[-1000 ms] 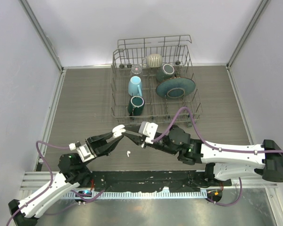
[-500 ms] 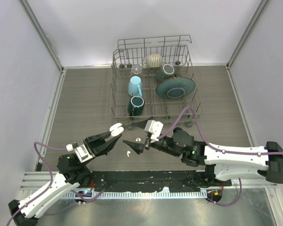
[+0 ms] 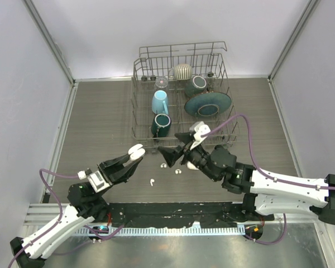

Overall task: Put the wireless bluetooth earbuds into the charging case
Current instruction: Pick up the earbud from the center of the board.

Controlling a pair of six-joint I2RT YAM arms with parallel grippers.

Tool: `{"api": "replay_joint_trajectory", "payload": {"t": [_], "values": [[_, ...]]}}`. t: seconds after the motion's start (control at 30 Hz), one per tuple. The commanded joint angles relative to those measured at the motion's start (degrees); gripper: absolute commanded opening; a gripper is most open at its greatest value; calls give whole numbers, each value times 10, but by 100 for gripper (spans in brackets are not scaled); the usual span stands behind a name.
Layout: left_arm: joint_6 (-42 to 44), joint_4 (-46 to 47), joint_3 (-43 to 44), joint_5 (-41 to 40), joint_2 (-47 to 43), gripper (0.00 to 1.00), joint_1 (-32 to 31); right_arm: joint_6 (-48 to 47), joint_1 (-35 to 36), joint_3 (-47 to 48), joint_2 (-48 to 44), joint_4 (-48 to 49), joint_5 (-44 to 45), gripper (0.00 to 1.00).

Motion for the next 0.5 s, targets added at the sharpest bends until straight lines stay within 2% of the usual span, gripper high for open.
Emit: {"api": "replay_joint_trajectory", "payload": {"t": [0.0,0.07,0.13,0.2,0.37,0.47], "values": [[28,19,10,-18,5,0,0,158,-42,35,6,-133,43,89],[30,24,7,-20,11,0,0,196,-59,16,0,-133,34,84],[30,40,4,-24,20,0,0,243,-80,-12,-1,-108,-15,82],[33,42,3,-30,25,0,0,302,-89,-25,8,-102,-25,81],[54,40,0,-39,28,0,0,370,-99,-18,72,-161,-55,78],[68,36,-7,-49,17,0,1,402,-98,-26,113,-160,-102,72]]}}
